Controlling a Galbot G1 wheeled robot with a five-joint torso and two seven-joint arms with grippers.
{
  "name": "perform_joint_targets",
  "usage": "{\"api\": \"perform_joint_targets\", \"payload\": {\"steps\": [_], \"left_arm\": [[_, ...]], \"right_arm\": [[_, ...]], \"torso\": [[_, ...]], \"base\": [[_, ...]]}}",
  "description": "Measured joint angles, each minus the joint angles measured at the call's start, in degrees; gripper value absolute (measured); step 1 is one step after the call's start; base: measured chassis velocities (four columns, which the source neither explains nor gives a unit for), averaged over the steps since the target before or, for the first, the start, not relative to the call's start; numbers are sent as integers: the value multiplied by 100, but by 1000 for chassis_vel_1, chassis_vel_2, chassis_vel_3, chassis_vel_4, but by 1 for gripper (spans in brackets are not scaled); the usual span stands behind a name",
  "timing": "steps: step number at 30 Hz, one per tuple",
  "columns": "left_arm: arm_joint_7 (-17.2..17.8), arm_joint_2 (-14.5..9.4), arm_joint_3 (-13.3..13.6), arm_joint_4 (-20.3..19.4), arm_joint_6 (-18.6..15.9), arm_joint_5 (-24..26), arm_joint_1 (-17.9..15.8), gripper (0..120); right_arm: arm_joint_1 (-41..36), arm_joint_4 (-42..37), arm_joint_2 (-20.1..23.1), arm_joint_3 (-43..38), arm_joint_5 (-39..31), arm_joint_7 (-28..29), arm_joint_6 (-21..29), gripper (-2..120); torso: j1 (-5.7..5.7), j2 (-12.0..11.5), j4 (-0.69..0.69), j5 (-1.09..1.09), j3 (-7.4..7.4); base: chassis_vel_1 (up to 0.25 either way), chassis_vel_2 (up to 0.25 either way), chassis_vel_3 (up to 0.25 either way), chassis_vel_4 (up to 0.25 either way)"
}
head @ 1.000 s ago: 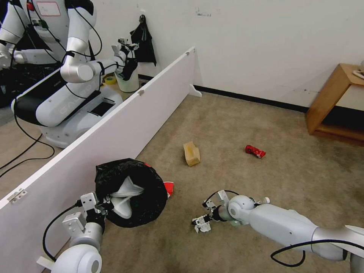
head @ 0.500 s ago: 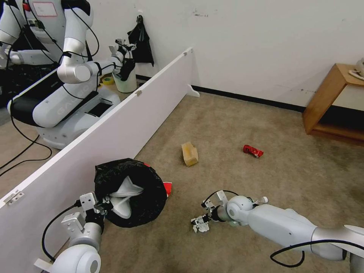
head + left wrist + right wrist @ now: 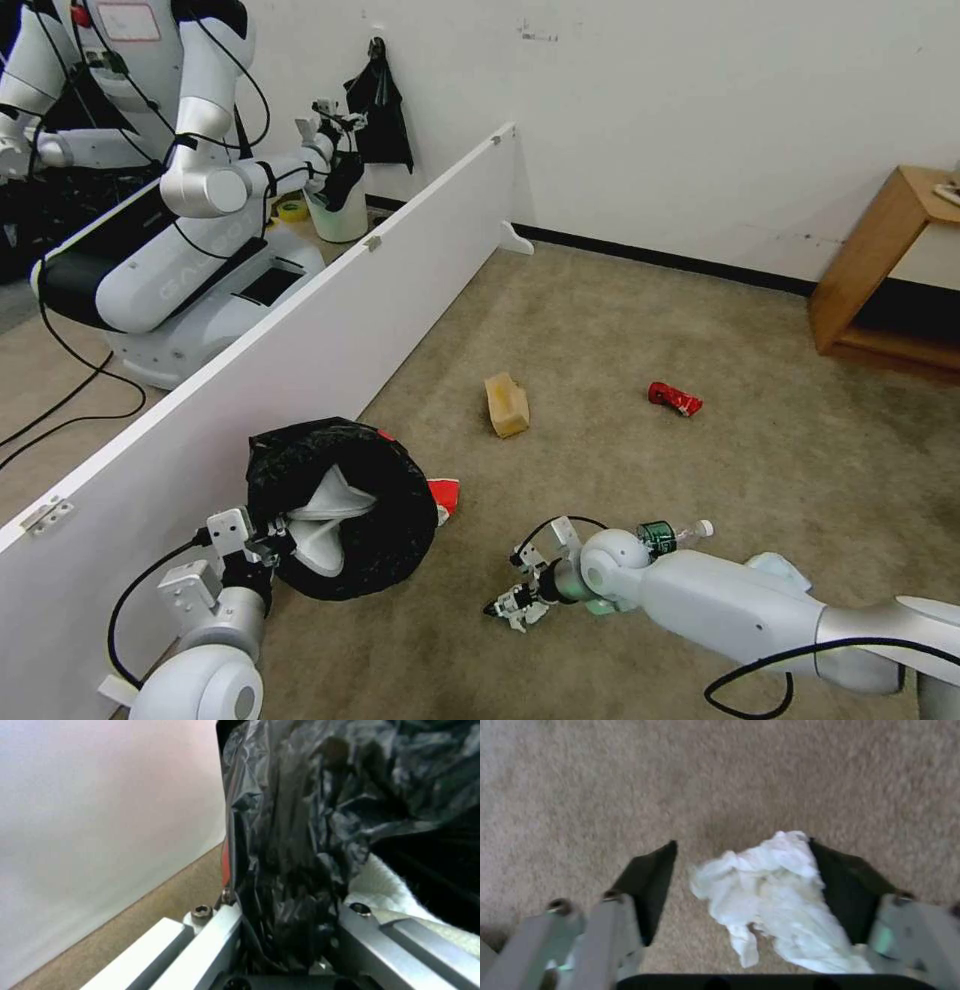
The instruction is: Pick up the trash bin, then pick up the garbage from the floor and place it into the trash bin.
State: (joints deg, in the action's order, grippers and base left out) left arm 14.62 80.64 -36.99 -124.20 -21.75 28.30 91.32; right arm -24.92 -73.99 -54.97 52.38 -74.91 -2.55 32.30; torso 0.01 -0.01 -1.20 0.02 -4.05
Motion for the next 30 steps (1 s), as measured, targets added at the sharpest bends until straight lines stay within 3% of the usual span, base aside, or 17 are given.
{"api": "perform_joint_targets", "payload": {"steps": [10, 16, 30], "left_arm": [[-2, 2, 80, 14, 1, -5, -52, 0], [0, 5, 117, 14, -13, -12, -79, 0], [19, 59, 194, 19, -50, -57, -108, 0]], "right_arm": [[-91, -88, 145, -88, 21, 134, 13, 30], [-163, -132, 215, -198, 27, 230, 16, 3], [-220, -325, 407, -539, 32, 330, 5, 0]], "torso": [[0, 0, -1, -1, 0], [1, 0, -1, -2, 1], [0, 0, -1, -2, 1]], "base": [[0, 0, 0, 0], [0, 0, 0, 0], [0, 0, 0, 0]]}}
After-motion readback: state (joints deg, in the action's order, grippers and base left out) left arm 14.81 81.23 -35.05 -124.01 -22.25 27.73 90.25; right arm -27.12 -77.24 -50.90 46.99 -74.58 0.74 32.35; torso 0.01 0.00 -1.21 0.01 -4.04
